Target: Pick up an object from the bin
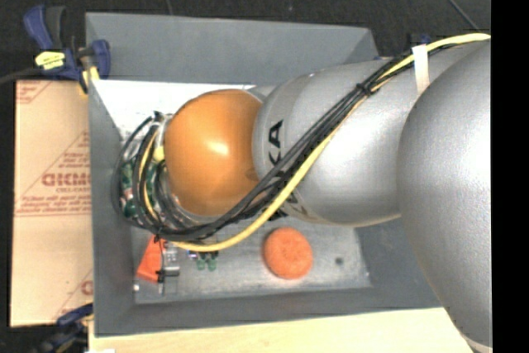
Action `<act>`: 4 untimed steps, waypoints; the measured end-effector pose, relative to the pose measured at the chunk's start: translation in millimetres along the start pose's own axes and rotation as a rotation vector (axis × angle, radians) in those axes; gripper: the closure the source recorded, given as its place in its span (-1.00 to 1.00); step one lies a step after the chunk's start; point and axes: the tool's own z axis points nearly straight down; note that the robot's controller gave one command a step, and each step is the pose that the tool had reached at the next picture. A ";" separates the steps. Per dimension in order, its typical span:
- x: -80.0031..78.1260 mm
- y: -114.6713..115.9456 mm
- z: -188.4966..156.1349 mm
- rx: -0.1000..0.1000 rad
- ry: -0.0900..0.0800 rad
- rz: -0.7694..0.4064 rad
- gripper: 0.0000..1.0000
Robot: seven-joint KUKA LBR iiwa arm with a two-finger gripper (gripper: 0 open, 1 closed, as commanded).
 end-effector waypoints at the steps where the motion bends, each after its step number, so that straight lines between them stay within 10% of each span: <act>1: -2.1 -1.4 -4.7 -0.002 -0.008 0.005 -1.00; 2: -30.4 -14.9 35.0 -0.003 -0.011 -0.130 -1.00; 4: -17.7 -47.5 109.5 -0.003 -0.016 -0.316 -1.00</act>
Offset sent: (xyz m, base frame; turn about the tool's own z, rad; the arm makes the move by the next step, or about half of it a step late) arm 0.0390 -0.0214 -0.0540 -0.1771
